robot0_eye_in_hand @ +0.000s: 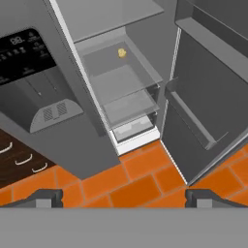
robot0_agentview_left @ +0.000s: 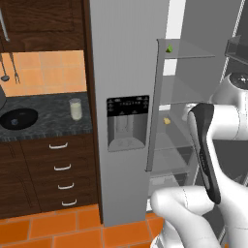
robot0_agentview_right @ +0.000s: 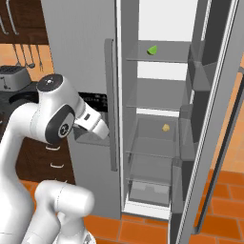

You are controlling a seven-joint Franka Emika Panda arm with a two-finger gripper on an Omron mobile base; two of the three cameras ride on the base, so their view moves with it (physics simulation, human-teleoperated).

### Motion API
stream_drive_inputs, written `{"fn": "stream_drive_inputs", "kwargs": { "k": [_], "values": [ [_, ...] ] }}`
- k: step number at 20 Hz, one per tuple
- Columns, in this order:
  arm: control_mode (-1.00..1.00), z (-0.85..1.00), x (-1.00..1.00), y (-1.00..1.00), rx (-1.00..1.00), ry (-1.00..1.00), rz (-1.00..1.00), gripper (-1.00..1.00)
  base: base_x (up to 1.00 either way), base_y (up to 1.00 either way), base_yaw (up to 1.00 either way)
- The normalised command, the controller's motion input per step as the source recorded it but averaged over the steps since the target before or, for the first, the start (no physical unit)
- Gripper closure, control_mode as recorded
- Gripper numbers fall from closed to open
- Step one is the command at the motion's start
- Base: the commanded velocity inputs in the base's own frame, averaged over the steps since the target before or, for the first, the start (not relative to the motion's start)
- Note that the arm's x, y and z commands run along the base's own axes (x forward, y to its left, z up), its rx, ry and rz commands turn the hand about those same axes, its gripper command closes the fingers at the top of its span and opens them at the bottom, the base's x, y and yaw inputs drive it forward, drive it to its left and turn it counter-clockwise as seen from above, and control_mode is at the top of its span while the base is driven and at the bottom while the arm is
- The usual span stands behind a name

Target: Grab a lemon wedge from the fridge and one ice cube from the ice bowl, and put them in the glass of lemonade.

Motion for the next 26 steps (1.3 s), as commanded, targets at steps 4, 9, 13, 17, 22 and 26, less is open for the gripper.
{"fn": "stream_drive_inputs", "kwargs": {
  "k": [4,9,13,17,22,26],
  "values": [
    [-1.0,0.0,0.0,0.0,0.0,0.0,0.0,-1.0,0.0,0.0,0.0],
    [-1.0,0.0,-0.14,0.0,0.0,-0.04,-0.01,-1.0,0.0,0.0,0.0],
    [1.0,0.0,0.0,0.0,0.0,0.0,0.0,-1.0,0.0,-0.03,-0.12],
    [1.0,0.0,0.0,0.0,0.0,0.0,0.0,-1.0,0.0,-0.13,-0.28],
    [1.0,0.0,0.0,0.0,0.0,0.0,0.0,-1.0,0.12,-0.03,-0.29],
    [1.0,0.0,0.0,0.0,0.0,0.0,0.0,-1.0,0.3,0.0,-0.32]
  ]
}}
